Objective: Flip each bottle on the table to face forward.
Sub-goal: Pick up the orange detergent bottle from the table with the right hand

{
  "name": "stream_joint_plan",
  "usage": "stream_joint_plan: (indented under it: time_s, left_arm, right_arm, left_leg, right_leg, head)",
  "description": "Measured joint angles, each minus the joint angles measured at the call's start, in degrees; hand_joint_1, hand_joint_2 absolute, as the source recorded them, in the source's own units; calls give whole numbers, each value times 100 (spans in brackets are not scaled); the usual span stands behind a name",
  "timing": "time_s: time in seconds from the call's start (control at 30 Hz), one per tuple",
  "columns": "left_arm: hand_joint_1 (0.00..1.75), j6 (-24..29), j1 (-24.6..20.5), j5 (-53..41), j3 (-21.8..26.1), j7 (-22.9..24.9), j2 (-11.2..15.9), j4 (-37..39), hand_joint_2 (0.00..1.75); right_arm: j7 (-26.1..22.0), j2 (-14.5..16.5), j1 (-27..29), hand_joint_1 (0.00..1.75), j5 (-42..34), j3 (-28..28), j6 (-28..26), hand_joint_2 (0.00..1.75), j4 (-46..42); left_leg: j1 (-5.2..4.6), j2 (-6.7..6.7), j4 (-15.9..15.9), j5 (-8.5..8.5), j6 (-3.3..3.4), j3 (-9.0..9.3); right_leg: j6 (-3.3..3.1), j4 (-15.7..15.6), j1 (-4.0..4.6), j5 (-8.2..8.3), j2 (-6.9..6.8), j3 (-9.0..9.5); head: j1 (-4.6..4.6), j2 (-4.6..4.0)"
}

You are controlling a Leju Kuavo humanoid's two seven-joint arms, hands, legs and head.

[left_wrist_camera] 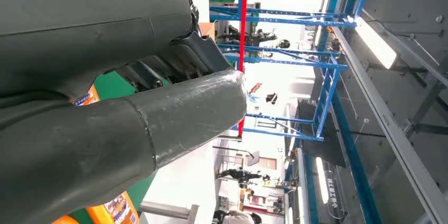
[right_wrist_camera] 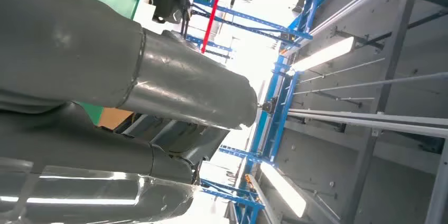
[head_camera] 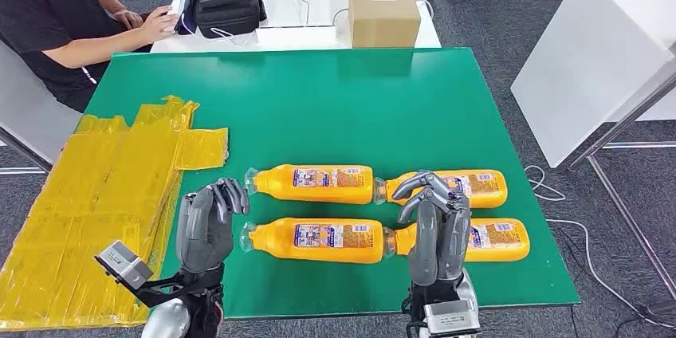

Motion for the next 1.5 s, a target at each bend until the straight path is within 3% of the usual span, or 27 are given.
stream_joint_plan:
  time_s: [0.07,0.1,0.2,0.23,0.57,0.9,1.5]
  left_arm:
    - [175,196,-1,-38,47,-259,-24,-1,0]
    - [146,338,-14,-66,112,-483,-50,-1,0]
    - [15,467,-102,-130,444,-849,-144,-2,0]
    - [0,449,-123,-179,546,-851,-171,-2,0]
    - [0,419,-152,-532,902,-498,-335,30,0]
    - [0,-40,14,-142,1045,-574,-401,41,0]
    - [0,-138,628,-423,1317,-768,-502,39,0]
  right_arm:
    - [-162,14,-27,175,-372,-20,315,0,43]
    - [-335,38,-67,156,-729,-56,619,0,123]
    - [-837,167,-218,27,-1482,-268,1318,0,532]
    - [-916,213,-252,1,-1544,-342,1397,0,644]
    - [-757,402,-311,0,-1693,-655,1773,0,1085]
    - [-562,446,-292,0,-1400,-718,1889,0,1319]
    - [-337,572,-34,0,-1606,-644,1759,0,1439]
  left_leg:
    - [0,1,0,0,0,-1]
    - [1,2,-1,0,0,0]
    - [1,-1,-1,3,0,4]
    - [1,-3,-1,4,0,3]
    - [1,-4,0,3,1,-1]
    - [1,-3,-1,2,1,-1]
    - [1,-3,-1,0,-1,-2]
  right_leg:
    - [0,0,0,0,0,-1]
    - [0,0,0,0,1,-1]
    - [0,0,1,0,-4,2]
    - [0,0,1,0,-7,3]
    - [1,1,0,-1,-10,2]
    - [1,0,1,-2,-10,1]
    - [-1,0,1,-3,-10,0]
  head:
    - [0,0]
    - [0,0]
    - [0,0]
    - [1,0]
    - [1,0]
    - [1,0]
    - [1,0]
